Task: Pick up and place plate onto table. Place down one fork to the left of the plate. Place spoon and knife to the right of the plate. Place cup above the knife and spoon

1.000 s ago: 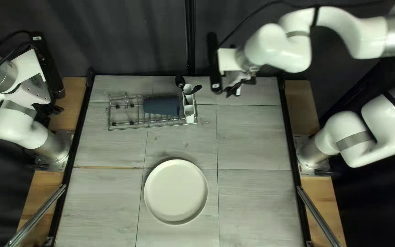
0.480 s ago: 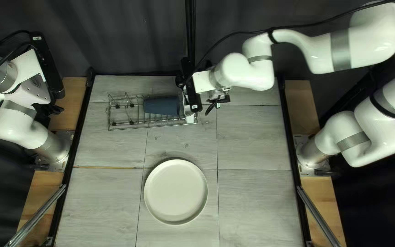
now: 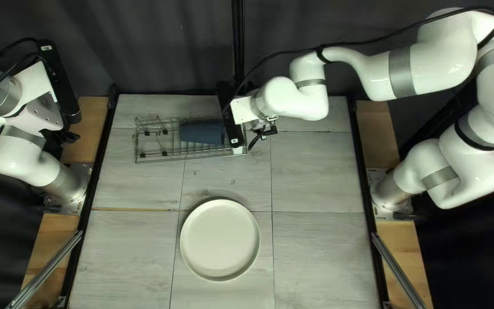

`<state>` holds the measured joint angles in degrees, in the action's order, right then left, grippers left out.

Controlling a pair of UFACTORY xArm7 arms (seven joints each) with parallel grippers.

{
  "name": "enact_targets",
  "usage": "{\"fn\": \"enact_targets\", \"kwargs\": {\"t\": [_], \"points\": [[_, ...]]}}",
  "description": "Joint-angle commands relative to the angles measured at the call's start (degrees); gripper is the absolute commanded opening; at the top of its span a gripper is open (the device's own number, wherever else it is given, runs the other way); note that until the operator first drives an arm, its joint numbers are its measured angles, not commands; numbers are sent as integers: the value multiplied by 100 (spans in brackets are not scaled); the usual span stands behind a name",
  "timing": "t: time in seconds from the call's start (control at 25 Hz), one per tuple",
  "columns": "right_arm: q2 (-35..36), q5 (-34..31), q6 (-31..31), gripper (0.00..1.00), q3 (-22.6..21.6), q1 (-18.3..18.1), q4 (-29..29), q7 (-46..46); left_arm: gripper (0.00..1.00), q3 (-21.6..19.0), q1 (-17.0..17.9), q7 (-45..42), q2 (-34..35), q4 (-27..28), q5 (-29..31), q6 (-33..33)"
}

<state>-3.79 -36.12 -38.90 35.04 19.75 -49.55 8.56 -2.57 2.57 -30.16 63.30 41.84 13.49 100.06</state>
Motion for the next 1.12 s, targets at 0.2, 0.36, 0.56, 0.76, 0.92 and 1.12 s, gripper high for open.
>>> {"fn": "enact_targets", "kwargs": {"t": [0.2, 0.36, 0.56, 0.76, 0.92, 1.12], "points": [[-181, -334, -135, 0, -38, -36, 96, -200, 100, 0, 0, 0, 0, 0, 0, 0], [-551, -512, -634, 0, -229, -9, -2, -332, 100, 0, 0, 0, 0, 0, 0, 0], [-1105, -593, -1566, 0, -567, 6, -352, -339, 100, 0, 0, 0, 0, 0, 0, 0], [-1488, -510, -2344, 98, -869, 48, -603, -368, 100, 0, 0, 0, 0, 0, 0, 0], [-1469, -378, -2307, 100, -948, 118, -502, -616, 100, 0, 0, 0, 0, 0, 0, 0], [-980, -101, -1886, 100, -934, 258, -425, -919, 100, 0, 0, 0, 0, 0, 0, 0]]}}
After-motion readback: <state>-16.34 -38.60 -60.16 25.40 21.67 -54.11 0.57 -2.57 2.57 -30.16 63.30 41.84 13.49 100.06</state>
